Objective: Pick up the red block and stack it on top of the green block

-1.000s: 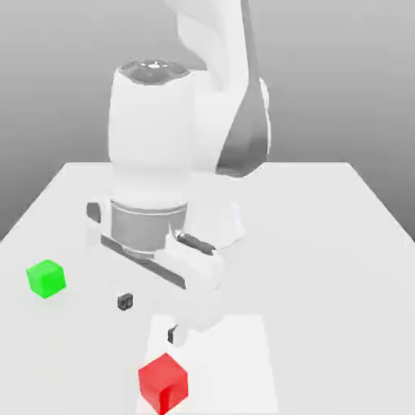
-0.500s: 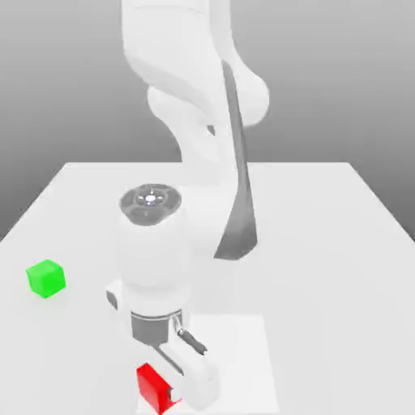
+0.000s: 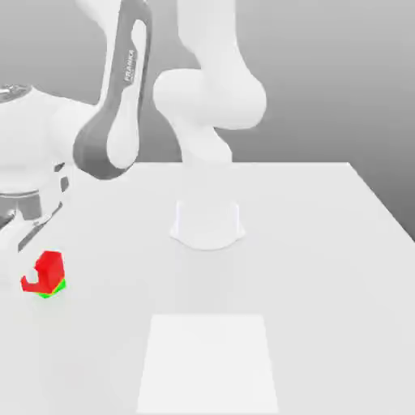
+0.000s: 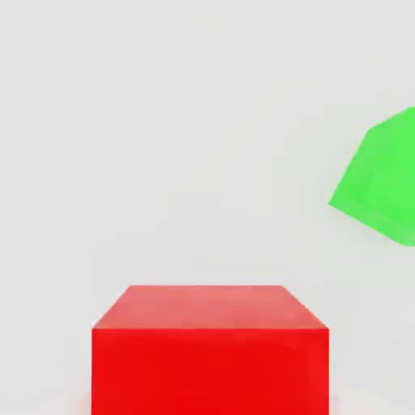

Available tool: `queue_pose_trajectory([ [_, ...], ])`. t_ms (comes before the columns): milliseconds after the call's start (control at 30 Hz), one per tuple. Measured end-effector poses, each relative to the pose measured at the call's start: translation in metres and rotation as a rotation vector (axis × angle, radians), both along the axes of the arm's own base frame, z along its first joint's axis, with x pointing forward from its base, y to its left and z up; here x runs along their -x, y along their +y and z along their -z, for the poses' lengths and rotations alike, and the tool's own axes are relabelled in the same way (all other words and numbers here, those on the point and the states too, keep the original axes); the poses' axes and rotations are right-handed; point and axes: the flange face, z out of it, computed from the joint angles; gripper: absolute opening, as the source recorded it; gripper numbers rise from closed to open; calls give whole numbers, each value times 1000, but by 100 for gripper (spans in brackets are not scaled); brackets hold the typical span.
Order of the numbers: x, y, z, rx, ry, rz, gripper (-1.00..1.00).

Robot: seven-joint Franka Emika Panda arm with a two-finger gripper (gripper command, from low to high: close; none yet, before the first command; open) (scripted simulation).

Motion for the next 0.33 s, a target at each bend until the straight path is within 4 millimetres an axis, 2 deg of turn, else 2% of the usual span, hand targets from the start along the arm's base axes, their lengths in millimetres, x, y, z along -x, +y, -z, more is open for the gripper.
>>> queue_pose_trajectory([
  [33, 21, -7, 0, -4, -8, 99, -100],
  [67, 33, -10, 6, -7, -13, 162, -100],
  [233, 39, -9, 53, -10, -19, 206, -100],
  [267, 40, -8, 58, -10, -18, 207, 100],
  [333, 40, -8, 58, -10, -18, 207, 100],
])
